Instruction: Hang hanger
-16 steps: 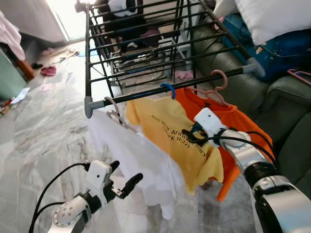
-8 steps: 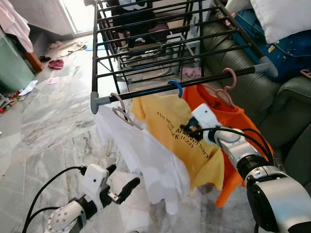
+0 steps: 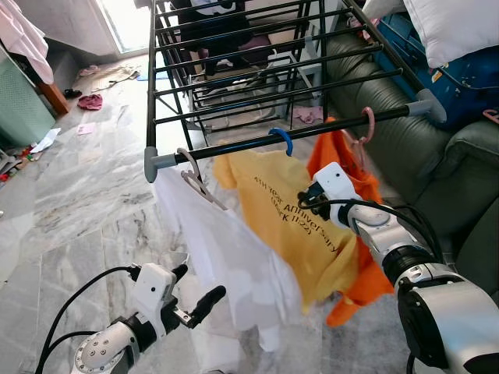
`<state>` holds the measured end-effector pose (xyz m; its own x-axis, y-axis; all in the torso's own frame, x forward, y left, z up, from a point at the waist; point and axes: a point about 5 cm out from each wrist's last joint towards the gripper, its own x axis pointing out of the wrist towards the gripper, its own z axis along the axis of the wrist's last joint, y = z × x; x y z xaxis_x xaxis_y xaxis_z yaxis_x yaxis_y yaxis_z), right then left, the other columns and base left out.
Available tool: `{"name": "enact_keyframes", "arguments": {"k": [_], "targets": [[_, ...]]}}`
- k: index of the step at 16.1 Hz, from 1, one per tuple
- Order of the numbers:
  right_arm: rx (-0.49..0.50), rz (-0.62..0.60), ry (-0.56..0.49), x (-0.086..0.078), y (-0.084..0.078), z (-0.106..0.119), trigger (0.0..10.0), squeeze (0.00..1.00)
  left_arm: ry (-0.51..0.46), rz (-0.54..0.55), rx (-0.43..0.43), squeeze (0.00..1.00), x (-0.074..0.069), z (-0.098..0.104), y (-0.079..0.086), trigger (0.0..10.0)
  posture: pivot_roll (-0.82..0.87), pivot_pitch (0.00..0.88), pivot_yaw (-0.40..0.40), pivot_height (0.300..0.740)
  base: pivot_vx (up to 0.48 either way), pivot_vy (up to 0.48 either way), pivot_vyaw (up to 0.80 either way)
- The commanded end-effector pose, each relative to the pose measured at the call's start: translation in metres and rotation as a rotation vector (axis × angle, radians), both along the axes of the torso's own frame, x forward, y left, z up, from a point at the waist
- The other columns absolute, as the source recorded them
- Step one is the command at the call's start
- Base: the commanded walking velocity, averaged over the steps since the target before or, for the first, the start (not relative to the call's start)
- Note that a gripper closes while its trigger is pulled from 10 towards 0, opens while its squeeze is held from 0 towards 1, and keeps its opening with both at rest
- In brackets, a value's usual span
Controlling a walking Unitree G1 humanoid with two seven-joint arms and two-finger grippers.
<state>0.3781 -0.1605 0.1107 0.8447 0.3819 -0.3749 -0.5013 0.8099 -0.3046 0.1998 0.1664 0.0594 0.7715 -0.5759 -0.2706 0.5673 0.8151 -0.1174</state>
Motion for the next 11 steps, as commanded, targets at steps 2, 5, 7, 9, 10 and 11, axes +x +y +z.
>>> {"name": "enact_keyframes", "arguments": {"k": [2, 5, 7, 9, 10, 11], "targets": [[-0.001, 0.003, -0.014, 0.0039, 0.0022, 0.0070, 0.0, 0.00, -0.001, 0.000, 0.015, 0.00, 0.0011, 0.0019, 0.0024, 10.0, 0.02, 0.101, 0.140, 0.740, 0.000, 0.000, 0.00], [0.013, -0.001, -0.018, 0.0047, 0.0020, 0.0089, 0.0, 0.00, -0.001, -0.002, 0.014, 0.00, 0.0028, 0.0013, 0.0017, 10.0, 0.02, 0.098, 0.139, 0.740, 0.000, 0.000, 0.00], [0.015, 0.009, -0.022, 0.0052, 0.0034, 0.0103, 0.0, 0.00, -0.002, -0.001, 0.014, 0.00, 0.0040, 0.0007, 0.0019, 10.0, 0.02, 0.095, 0.137, 0.740, 0.000, 0.000, 0.00], [0.038, 0.009, -0.023, 0.0062, 0.0041, 0.0127, 0.0, 0.00, -0.002, -0.001, 0.014, 0.00, 0.0055, -0.0007, 0.0021, 10.0, 0.02, 0.089, 0.136, 0.740, 0.000, 0.000, 0.00], [0.045, 0.008, -0.023, 0.0065, 0.0043, 0.0134, 0.0, 0.00, -0.003, -0.001, 0.014, 0.00, 0.0060, -0.0010, 0.0021, 10.0, 0.02, 0.087, 0.134, 0.740, 0.000, 0.000, 0.00], [0.067, 0.007, -0.023, 0.0072, 0.0049, 0.0152, 0.0, 0.00, -0.004, 0.001, 0.013, 0.00, 0.0072, -0.0018, 0.0021, 10.0, 0.01, 0.084, 0.133, 0.740, 0.000, 0.000, 0.00]]}}
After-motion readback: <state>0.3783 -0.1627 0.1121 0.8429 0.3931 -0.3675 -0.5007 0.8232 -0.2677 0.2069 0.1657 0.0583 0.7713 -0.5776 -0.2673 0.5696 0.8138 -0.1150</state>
